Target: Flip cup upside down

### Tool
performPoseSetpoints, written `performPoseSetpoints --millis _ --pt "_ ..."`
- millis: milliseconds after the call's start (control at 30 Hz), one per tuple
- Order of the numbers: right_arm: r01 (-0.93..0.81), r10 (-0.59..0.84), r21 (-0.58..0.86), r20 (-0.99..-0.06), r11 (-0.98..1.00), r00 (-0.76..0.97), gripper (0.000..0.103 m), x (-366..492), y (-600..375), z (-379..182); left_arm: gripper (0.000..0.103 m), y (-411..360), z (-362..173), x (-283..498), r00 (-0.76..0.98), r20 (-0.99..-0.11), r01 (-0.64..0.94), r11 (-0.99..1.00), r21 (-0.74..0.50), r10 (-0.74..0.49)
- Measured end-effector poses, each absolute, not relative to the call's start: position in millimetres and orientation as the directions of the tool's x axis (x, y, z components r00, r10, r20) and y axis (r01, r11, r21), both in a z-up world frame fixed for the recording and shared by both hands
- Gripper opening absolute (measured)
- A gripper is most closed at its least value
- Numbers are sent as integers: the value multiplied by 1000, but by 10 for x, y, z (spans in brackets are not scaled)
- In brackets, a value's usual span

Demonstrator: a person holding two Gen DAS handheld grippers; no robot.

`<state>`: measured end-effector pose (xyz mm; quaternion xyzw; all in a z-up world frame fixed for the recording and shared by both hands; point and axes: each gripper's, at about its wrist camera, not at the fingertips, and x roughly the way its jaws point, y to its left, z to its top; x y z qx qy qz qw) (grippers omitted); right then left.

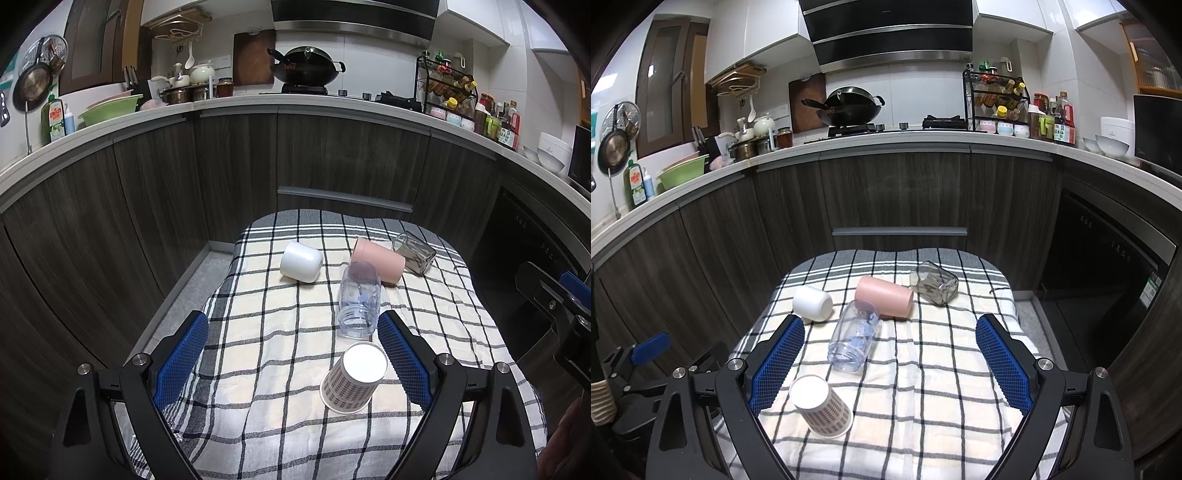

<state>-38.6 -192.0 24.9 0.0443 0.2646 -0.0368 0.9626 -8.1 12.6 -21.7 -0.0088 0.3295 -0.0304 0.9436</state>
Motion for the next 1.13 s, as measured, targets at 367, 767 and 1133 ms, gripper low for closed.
performPoseSetpoints --millis 367,767,1133 --pt "95 -47 67 -515 993 856 94 -378 -1914 234 94 137 -235 -70 776 -629 31 999 -40 -50" --pt "95 -46 70 -516 993 856 94 -374 -1924 227 94 150 -246 -67 763 -643 34 998 -55 -62" --pt "103 -52 69 -520 992 853 94 -368 -1915 176 98 135 -307 -26 744 -665 34 998 -52 -60"
